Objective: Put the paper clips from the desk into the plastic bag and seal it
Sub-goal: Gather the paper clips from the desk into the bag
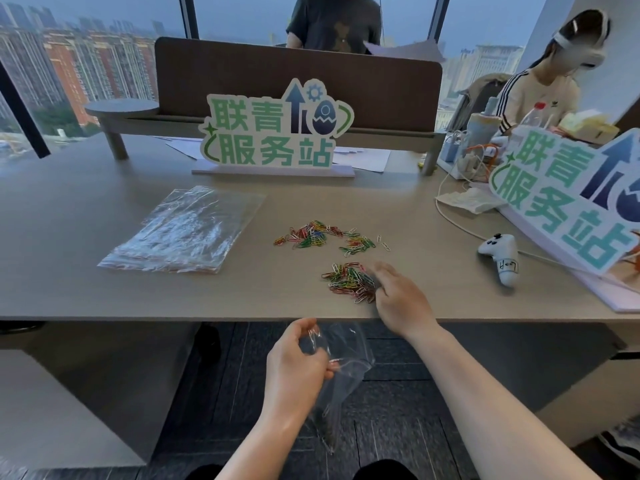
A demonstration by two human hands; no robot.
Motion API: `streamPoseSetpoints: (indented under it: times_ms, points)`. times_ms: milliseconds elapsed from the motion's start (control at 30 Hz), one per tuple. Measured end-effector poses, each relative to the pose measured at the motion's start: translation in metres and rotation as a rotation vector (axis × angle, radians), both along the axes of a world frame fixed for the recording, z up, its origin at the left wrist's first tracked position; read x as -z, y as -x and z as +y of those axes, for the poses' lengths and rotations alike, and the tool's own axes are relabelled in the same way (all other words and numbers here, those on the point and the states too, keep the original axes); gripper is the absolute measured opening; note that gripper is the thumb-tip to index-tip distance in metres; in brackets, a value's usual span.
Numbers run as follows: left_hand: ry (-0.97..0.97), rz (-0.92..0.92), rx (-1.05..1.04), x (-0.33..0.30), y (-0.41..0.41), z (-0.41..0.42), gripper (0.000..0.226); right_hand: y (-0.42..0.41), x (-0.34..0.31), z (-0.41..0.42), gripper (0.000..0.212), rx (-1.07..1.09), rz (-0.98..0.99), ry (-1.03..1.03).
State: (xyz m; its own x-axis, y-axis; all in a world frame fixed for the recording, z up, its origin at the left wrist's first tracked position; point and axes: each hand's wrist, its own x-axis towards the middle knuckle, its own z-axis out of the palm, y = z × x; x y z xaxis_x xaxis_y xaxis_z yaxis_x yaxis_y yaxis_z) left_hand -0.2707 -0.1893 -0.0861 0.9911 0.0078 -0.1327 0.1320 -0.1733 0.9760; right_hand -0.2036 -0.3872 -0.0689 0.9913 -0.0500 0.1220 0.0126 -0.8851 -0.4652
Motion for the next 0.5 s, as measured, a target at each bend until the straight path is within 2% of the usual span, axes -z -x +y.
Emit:
streamPoseSetpoints:
  times_ms: [133, 500]
  points:
    - [0.004, -0.013, 0.003, 0.001, 0.000, -0.002, 0.044, 0.000, 0.013, 0.004, 0.052, -0.075, -0.023, 0.115]
    - [0.044, -0.007, -0.018, 0.005, -0.002, -0.001, 0.044, 0.019, 0.019, 0.038, 0.051, -0.154, -0.066, 0.141]
